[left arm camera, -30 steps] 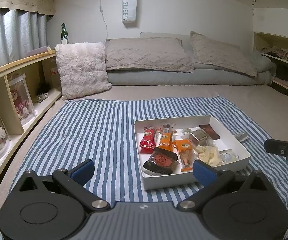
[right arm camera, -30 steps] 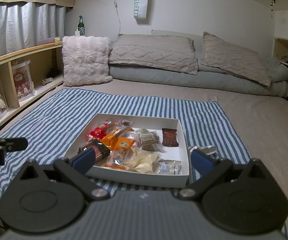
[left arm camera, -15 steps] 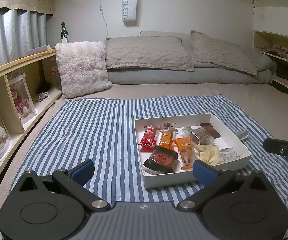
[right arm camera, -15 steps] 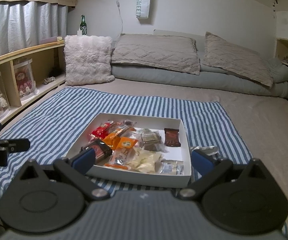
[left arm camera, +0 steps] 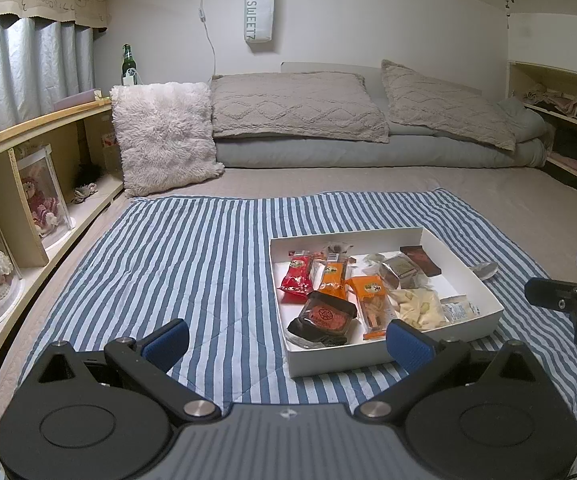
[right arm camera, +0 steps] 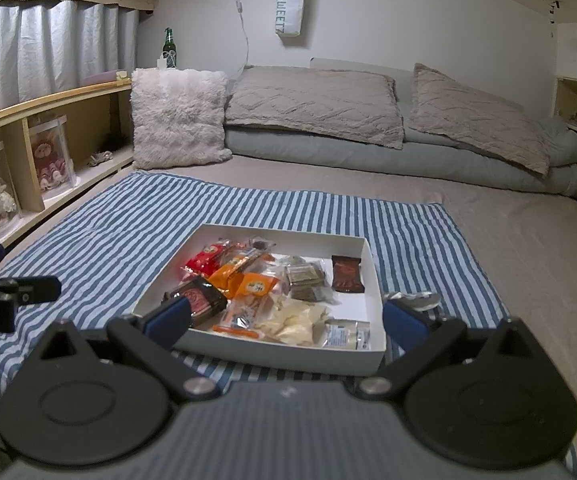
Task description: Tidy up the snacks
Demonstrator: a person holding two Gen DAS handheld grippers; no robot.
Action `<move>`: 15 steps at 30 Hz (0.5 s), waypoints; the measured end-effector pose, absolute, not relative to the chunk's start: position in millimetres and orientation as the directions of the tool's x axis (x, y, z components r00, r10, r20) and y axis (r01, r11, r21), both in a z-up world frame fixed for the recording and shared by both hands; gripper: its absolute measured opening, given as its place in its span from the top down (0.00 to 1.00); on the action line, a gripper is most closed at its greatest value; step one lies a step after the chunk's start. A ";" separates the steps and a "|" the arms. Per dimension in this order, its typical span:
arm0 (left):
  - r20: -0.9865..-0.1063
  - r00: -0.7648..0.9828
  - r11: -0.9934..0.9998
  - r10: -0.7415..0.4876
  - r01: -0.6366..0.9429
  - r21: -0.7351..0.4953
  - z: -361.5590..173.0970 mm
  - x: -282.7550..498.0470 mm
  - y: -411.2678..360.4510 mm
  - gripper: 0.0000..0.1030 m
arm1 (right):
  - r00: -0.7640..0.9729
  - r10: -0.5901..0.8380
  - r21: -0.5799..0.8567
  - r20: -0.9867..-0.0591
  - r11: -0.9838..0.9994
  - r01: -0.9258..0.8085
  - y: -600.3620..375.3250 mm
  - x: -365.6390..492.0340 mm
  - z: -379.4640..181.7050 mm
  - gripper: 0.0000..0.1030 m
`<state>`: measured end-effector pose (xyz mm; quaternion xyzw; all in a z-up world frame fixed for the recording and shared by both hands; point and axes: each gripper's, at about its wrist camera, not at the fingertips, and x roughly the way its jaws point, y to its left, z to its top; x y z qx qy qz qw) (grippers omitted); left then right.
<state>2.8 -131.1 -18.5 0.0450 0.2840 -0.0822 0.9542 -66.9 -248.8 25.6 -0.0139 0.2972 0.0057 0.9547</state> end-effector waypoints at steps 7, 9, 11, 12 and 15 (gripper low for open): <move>-0.550 0.825 0.982 -0.132 0.182 0.038 -19.1 2.6 -130.9 0.00 | 0.823 0.009 -0.025 -0.569 0.999 -0.028 -250.2 -66.0 24.7 0.00; -0.550 0.825 0.982 -0.132 0.183 0.039 -19.0 2.7 -130.9 0.00 | 0.823 0.008 -0.024 -0.569 0.999 -0.027 -249.8 -66.2 24.7 0.01; -0.550 0.825 0.982 -0.132 0.182 0.038 -19.0 2.7 -131.1 0.00 | 0.823 0.009 -0.024 -0.568 0.999 -0.028 -249.8 -66.2 24.8 0.00; -0.550 0.825 0.982 -0.132 0.182 0.038 -19.1 2.5 -131.1 0.00 | 0.823 0.009 -0.024 -0.569 0.999 -0.027 -249.7 -66.1 24.8 0.00; -0.550 0.825 0.983 -0.131 0.182 0.038 -18.9 2.7 -131.0 0.00 | 0.822 0.008 -0.025 -0.569 0.999 -0.027 -249.0 -66.5 24.8 0.01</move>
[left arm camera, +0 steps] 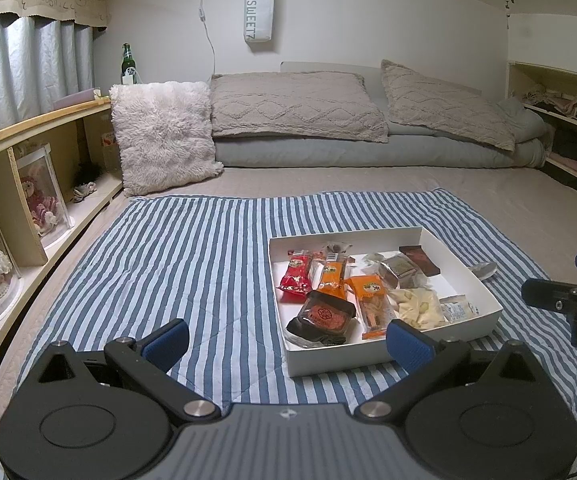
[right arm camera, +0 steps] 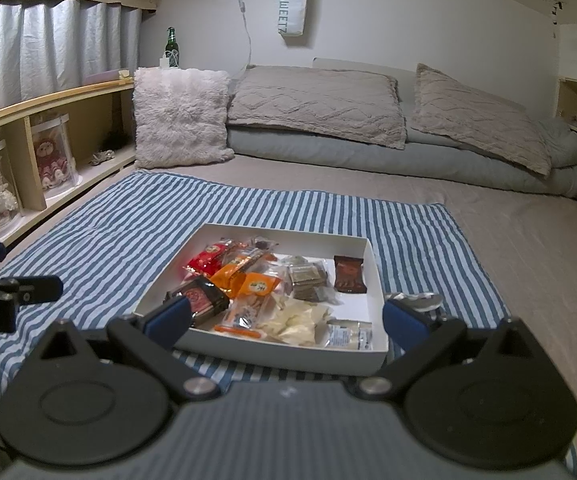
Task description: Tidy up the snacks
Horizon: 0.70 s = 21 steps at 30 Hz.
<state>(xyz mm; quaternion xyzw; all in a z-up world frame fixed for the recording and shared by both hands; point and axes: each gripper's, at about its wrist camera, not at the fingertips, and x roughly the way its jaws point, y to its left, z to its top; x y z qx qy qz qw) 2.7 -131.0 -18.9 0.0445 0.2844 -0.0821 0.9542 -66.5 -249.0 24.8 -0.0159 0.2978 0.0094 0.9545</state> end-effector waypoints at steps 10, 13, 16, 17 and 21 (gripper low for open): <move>-0.550 0.825 0.982 -0.132 0.183 0.038 -18.6 2.8 -130.4 0.00 | 0.822 0.011 -0.026 -0.570 0.999 -0.031 -249.4 -65.5 24.5 0.00; -0.551 0.824 0.983 -0.130 0.180 0.037 -19.1 2.5 -130.1 0.00 | 0.821 0.011 -0.026 -0.571 0.999 -0.032 -249.0 -65.7 24.4 0.00; -0.551 0.824 0.983 -0.130 0.181 0.037 -19.8 2.0 -129.9 0.00 | 0.820 0.017 -0.028 -0.572 0.999 -0.040 -251.1 -64.2 23.7 0.00; -0.551 0.824 0.983 -0.130 0.180 0.037 -19.6 2.1 -129.7 0.00 | 0.820 0.016 -0.028 -0.572 0.999 -0.039 -250.8 -64.3 23.7 0.00; -0.552 0.824 0.983 -0.129 0.179 0.037 -20.7 1.5 -129.6 0.00 | 0.820 0.018 -0.028 -0.572 0.999 -0.041 -251.5 -63.9 23.6 0.01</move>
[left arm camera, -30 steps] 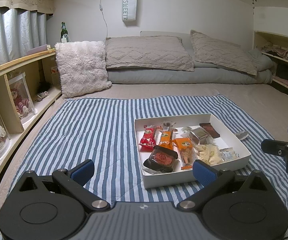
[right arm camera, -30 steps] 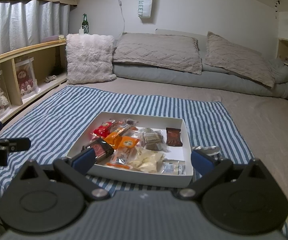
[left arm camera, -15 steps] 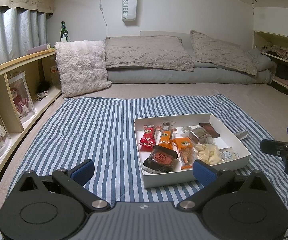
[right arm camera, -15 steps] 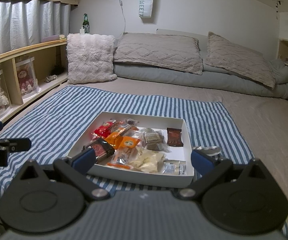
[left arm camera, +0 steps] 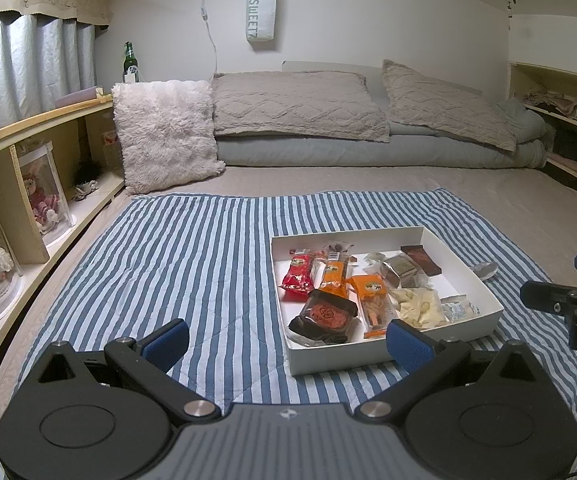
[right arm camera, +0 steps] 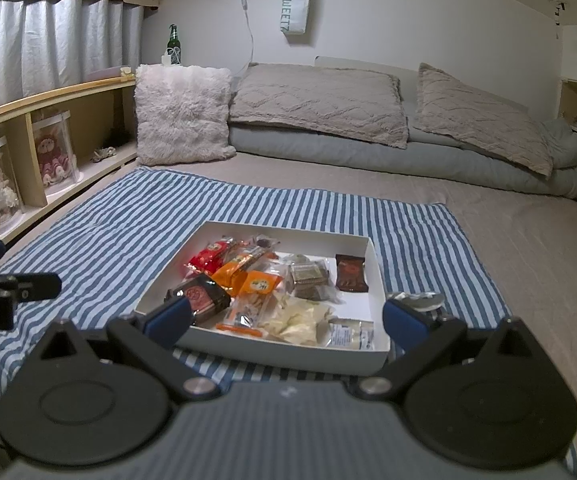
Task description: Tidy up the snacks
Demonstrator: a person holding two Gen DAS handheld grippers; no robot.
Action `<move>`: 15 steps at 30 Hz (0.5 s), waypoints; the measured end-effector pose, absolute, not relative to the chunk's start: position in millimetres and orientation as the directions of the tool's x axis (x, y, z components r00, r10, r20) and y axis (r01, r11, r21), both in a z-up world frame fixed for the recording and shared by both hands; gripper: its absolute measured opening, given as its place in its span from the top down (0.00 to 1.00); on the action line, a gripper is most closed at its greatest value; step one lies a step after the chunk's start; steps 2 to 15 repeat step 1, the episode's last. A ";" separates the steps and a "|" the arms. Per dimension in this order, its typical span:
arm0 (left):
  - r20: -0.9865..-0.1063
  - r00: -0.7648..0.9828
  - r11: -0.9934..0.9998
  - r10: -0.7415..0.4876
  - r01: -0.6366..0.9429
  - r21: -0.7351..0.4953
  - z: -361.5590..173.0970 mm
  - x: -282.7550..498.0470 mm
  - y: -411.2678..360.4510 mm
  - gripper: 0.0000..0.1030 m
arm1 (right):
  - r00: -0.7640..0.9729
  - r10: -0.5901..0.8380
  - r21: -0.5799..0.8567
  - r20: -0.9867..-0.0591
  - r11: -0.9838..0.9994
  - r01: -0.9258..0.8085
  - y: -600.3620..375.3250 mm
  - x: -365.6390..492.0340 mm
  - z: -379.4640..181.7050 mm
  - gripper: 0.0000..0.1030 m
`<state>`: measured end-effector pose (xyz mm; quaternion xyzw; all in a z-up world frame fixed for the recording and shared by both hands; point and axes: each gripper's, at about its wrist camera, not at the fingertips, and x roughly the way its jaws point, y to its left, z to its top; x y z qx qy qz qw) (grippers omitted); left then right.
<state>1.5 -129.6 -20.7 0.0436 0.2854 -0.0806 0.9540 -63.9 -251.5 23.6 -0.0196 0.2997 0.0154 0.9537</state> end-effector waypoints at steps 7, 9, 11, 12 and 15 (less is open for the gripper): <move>-0.552 0.824 0.983 -0.129 0.179 0.038 -20.9 1.5 -129.6 0.00 | 0.820 0.018 -0.028 -0.572 0.999 -0.041 -251.4 -63.9 23.6 0.01; -0.552 0.824 0.983 -0.129 0.179 0.038 -20.9 1.5 -129.6 0.00 | 0.820 0.018 -0.028 -0.572 0.999 -0.041 -251.4 -63.9 23.6 0.01; -0.552 0.824 0.983 -0.129 0.179 0.038 -20.9 1.5 -129.6 0.00 | 0.820 0.018 -0.028 -0.572 0.999 -0.041 -251.4 -63.9 23.6 0.01; -0.552 0.824 0.983 -0.129 0.179 0.038 -20.9 1.5 -129.6 0.00 | 0.820 0.018 -0.028 -0.572 0.999 -0.041 -251.4 -63.9 23.6 0.01; -0.552 0.824 0.983 -0.129 0.179 0.038 -20.9 1.5 -129.6 0.00 | 0.820 0.018 -0.028 -0.572 0.999 -0.041 -251.4 -63.9 23.6 0.01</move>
